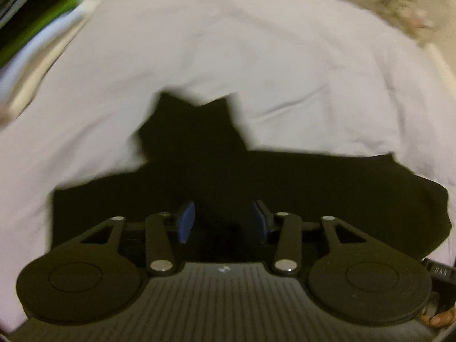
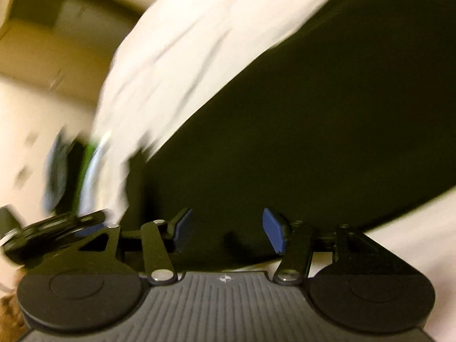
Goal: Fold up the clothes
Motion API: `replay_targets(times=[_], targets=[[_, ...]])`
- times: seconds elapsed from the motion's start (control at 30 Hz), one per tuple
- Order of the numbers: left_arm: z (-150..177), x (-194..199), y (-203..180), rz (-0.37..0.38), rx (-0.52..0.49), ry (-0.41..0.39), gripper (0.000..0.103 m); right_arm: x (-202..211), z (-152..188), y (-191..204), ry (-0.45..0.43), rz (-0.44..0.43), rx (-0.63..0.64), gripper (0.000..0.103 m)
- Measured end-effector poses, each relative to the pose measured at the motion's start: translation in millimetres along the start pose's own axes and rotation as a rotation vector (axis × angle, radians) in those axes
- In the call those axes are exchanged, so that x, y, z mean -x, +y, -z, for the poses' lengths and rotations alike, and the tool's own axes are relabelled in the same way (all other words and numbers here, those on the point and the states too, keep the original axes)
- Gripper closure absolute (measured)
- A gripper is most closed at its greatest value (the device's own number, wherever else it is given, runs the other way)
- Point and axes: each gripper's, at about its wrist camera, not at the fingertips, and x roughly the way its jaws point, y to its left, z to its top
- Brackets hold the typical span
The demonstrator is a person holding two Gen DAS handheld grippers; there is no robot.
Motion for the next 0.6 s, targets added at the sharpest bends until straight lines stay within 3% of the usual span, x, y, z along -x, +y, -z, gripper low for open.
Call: replay_targets(times=[0.17,0.27,0.4,0.47,0.6], targets=[[20.9,-25.2,-21.6,0.000,-0.079,-0.104,0.058,61.7,-23.4,-94.4,-0.253,0.038,-0.045,0.045],[24.6,-33.4,-30.4,-0.070,-0.144,-0.151,0.057,78.4,-33.4,-131.5,-0.349,0.051,-0.012,0.045],[10.0,-50.2,-38.2,-0.165,-0.214,-0.180,0.038,79.0,-42.5,-157.8,-0.436,-0.025,0.029,0.044],[0.1,-64.8,-44.4,-0.213,-0.251,-0.184,0.038,72.9,-46.8,-161.4,-0.469,-0.047,0.051,0.042],[-24.1,-106.1,-41.7,-0.317,-0.212,-0.110,0.034,60.7,-48.2,-161.7,-0.513,-0.077,0.090,0.038]])
